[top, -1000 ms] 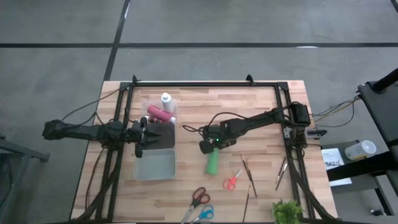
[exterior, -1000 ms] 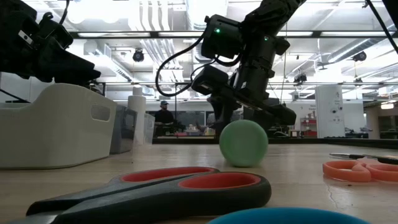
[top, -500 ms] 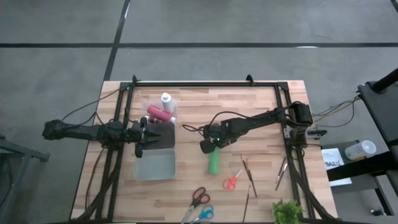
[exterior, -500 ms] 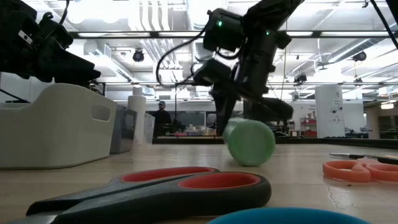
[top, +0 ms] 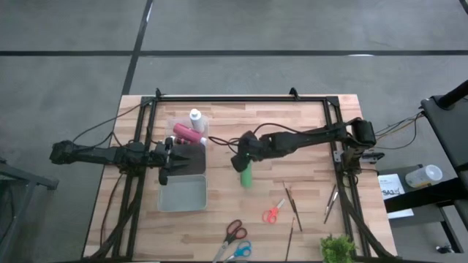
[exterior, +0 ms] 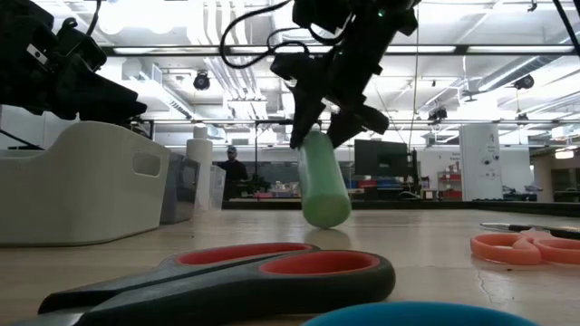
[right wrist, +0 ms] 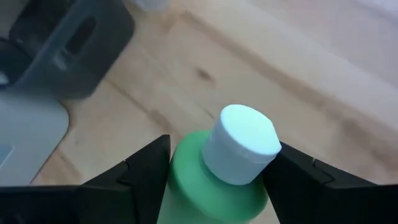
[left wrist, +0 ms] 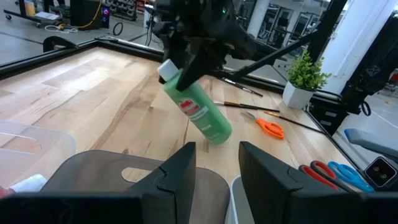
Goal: Pick & Place Paint Supplies
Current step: Put the green paint bottle into the transparent bin
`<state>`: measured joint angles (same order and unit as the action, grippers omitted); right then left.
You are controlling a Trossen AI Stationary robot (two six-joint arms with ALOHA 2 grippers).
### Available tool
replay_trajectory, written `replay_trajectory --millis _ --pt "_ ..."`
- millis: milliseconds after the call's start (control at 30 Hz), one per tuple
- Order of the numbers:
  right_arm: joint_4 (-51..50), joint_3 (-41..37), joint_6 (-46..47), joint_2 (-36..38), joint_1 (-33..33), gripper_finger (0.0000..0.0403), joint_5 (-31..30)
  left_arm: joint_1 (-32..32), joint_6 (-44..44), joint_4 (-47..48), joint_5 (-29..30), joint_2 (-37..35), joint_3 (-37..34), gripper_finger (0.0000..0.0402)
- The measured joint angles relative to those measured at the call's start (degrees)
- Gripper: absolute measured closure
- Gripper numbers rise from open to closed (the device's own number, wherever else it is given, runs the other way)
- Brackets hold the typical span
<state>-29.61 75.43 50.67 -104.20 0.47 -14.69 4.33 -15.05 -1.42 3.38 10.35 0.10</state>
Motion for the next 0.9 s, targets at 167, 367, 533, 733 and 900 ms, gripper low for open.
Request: replay_trajectory --millis 167,367,533,733,900 --pt "0.7 -0.1 -1.3 0.0 0.1 0.0177 -2.0 0.0 0.0 0.0 0.0 0.0 0.0 0.0272" --pt "2.0 -0.4 -4.6 -1.2 2.2 0.0176 -10.6 0.0 0.0 0.0 0.0 0.0 0.0 0.0272" --pt "5.0 -0.4 -8.3 -2.0 4.9 0.0176 -22.9 0.0 0.0 0.0 0.0 0.0 0.0 0.0272" --pt "6.0 -0.4 -10.0 -2.2 6.5 0.0176 -27.5 0.0 0.0 0.0 0.0 0.0 0.0 0.0272" --pt "4.4 -0.1 -10.8 -2.2 5.8 0.0175 -22.4 0.0 0.0 0.0 0.0 0.0 0.0 0.0272"
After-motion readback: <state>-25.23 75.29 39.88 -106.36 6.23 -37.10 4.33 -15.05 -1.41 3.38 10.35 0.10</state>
